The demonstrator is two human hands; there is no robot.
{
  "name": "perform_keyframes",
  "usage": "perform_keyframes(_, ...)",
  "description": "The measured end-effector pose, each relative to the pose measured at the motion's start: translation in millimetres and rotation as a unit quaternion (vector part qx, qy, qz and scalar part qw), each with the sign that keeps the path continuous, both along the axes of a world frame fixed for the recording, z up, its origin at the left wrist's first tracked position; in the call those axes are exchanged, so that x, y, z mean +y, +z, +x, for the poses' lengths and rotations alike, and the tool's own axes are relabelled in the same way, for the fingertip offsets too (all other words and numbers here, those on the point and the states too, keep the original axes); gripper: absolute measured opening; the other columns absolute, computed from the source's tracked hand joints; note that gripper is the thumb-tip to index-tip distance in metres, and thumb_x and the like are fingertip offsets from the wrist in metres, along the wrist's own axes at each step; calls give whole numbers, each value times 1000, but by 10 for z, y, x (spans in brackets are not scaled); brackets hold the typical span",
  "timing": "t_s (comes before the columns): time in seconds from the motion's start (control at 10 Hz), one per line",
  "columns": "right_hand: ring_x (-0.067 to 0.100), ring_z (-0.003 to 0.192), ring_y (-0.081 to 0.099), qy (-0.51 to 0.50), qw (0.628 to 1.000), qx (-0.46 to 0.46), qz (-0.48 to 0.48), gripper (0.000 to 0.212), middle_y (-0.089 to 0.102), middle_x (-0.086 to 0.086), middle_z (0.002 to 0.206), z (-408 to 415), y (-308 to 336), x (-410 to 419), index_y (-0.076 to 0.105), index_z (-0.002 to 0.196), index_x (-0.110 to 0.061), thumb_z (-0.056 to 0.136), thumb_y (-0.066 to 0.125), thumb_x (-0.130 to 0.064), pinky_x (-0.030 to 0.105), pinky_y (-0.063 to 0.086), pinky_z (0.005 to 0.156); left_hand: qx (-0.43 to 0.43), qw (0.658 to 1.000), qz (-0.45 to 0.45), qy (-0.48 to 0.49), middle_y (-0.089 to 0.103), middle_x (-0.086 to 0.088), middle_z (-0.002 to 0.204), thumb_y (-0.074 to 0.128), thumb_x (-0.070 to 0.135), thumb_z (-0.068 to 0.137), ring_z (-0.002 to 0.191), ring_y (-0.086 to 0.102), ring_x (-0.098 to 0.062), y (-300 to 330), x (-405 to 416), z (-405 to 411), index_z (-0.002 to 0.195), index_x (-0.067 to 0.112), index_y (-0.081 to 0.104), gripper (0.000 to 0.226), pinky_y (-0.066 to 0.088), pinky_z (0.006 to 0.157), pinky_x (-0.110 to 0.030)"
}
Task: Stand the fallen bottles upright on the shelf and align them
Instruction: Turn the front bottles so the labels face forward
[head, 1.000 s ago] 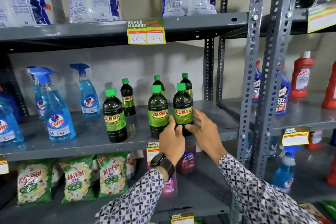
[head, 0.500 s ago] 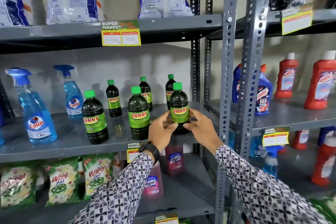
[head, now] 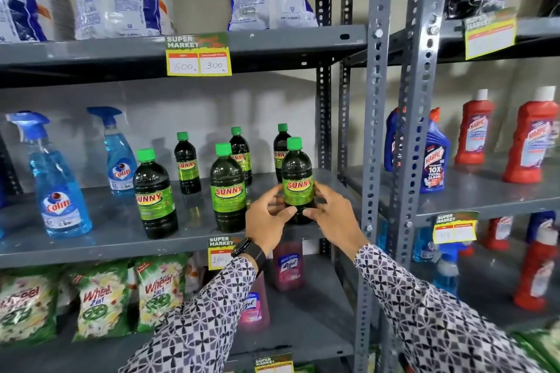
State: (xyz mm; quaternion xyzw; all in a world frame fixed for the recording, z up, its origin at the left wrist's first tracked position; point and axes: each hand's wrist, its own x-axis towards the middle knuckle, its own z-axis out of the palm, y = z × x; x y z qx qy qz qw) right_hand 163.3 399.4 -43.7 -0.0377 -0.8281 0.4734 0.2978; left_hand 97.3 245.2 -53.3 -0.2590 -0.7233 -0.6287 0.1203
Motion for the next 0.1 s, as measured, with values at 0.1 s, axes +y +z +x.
perform_keyframes(0.1,14,131,61,-3,1000,-2,-2,73,64,7,147,31,-2,-52,47,157,-12,92,77,0,28,49,114,7,1000,-8,2,71,10,105,79,16,83,94,69,-1,37,-36,93,139,28,56,62,58,95,-36)
